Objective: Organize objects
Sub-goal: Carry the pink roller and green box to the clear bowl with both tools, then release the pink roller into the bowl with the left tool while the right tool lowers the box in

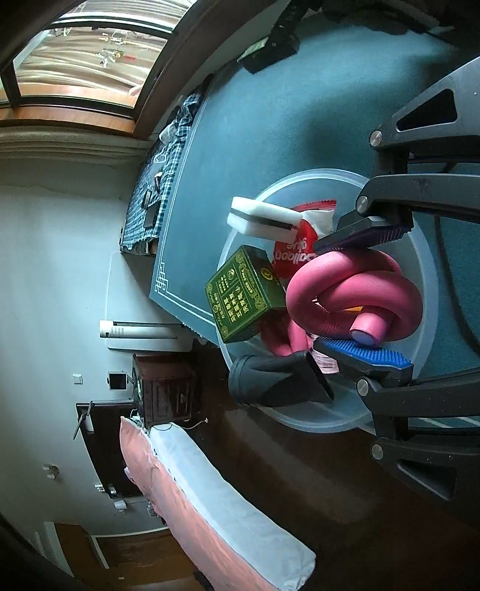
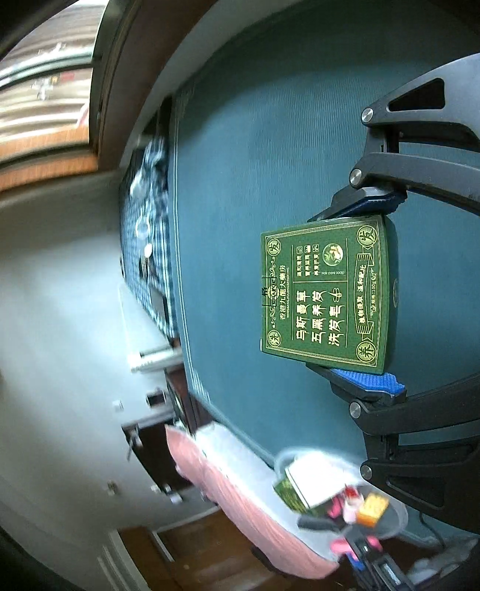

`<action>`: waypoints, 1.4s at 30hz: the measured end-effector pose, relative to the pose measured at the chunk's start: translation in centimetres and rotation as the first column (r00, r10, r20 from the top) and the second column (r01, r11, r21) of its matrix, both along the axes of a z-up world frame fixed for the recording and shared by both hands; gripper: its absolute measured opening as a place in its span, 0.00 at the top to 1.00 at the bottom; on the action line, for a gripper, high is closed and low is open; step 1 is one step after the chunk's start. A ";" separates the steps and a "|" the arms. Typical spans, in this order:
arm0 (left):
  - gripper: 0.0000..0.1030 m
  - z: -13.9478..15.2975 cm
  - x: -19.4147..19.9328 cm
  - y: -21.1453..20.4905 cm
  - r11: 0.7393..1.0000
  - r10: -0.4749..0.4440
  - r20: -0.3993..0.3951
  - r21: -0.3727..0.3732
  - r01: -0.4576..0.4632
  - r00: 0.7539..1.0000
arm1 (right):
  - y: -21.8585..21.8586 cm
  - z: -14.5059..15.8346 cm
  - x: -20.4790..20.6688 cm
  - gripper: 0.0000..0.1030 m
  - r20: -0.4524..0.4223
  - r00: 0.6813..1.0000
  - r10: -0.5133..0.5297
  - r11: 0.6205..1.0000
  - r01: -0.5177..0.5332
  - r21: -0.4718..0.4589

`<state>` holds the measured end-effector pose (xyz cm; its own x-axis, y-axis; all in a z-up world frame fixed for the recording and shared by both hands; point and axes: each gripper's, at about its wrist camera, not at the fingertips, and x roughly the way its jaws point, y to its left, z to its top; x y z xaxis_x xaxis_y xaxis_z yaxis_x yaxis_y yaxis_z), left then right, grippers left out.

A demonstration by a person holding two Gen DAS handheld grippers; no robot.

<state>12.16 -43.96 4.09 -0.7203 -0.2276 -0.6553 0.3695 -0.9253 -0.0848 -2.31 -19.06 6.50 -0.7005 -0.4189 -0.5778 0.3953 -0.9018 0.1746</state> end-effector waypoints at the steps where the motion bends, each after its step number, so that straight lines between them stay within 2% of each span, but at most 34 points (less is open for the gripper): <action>1: 0.54 0.0 -0.2 -0.1 1.000 -0.004 -0.004 0.005 0.004 1.000 | -0.6 0.0 0.4 0.35 -0.001 1.000 0.014 1.000 -0.014 -0.002; 10: 0.54 -0.2 -2.1 -0.2 0.998 -0.040 -0.023 0.037 0.041 0.999 | -4.3 -0.4 3.6 0.35 0.000 0.995 0.100 0.995 -0.100 -0.010; 20: 0.53 -0.9 -3.8 -0.5 0.995 -0.068 -0.015 0.073 0.069 0.998 | -5.9 -1.0 4.1 0.35 0.016 0.988 0.156 0.988 -0.156 -0.014; 21: 0.51 -1.0 -4.0 -0.5 0.994 -0.070 -0.011 0.077 0.071 0.997 | -6.1 -1.0 4.2 0.35 0.018 0.987 0.160 0.987 -0.160 -0.014; 24: 0.30 -1.1 -4.2 -0.5 0.994 -0.070 -0.013 0.084 0.071 0.997 | -6.5 -1.1 4.3 0.35 0.024 0.985 0.170 0.985 -0.170 -0.014; 28: 0.28 -0.7 -3.7 -0.6 0.993 -0.068 -0.032 0.089 0.071 0.997 | -6.9 -1.3 4.6 0.35 0.032 0.983 0.183 0.983 -0.183 -0.014; 35: 0.28 0.2 -1.8 -2.0 0.996 -0.014 -0.060 0.091 0.019 0.998 | -8.1 -0.9 5.4 0.35 0.027 0.974 0.227 0.974 -0.226 -0.025; 42: 0.23 1.2 0.8 -3.6 0.995 0.094 -0.080 0.027 -0.092 0.992 | -10.6 -0.3 6.8 0.35 0.016 0.949 0.314 0.949 -0.313 -0.031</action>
